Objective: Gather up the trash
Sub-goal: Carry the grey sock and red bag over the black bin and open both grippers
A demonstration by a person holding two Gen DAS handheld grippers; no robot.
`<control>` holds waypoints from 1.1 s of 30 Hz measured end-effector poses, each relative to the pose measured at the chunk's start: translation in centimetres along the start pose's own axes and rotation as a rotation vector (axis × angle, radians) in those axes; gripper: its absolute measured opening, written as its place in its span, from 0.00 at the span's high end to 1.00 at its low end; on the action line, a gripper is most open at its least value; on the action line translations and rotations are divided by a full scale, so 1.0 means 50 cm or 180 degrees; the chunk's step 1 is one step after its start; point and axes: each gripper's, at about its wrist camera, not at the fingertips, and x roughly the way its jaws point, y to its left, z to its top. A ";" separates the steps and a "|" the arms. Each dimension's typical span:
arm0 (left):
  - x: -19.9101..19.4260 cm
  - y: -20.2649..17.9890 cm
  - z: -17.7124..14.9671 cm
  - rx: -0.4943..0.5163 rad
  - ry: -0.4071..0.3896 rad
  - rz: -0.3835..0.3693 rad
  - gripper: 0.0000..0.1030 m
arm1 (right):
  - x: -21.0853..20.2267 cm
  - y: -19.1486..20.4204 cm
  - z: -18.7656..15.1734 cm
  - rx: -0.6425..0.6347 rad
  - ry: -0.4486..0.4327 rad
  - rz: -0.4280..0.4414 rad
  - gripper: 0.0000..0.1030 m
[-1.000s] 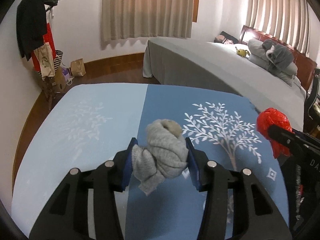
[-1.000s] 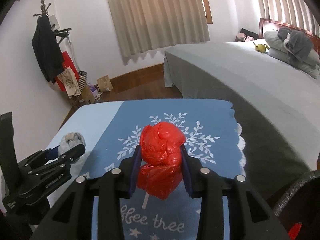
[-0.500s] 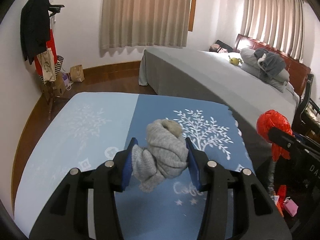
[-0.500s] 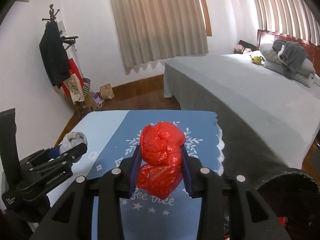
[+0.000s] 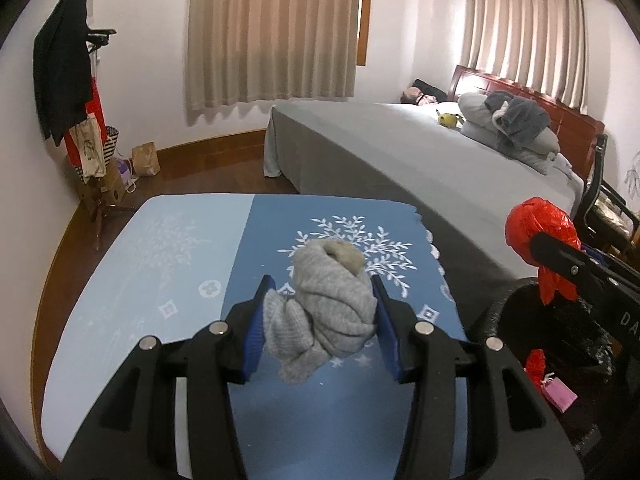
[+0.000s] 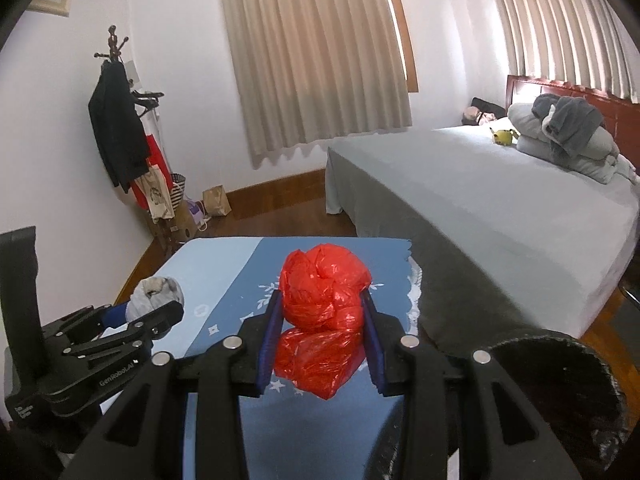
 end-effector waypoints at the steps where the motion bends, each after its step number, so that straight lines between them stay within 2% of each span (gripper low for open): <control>1: -0.007 -0.005 -0.001 0.0008 -0.0005 -0.0005 0.55 | -0.012 -0.001 0.000 -0.0007 -0.0021 -0.0006 0.64; 19: -0.120 -0.090 -0.011 0.0166 -0.0159 -0.0169 0.55 | -0.164 0.006 -0.025 -0.0031 -0.0250 -0.0073 0.64; 33: -0.158 -0.184 -0.027 0.0406 -0.0244 -0.0468 0.55 | -0.239 -0.041 -0.042 0.0085 -0.0332 -0.0309 0.64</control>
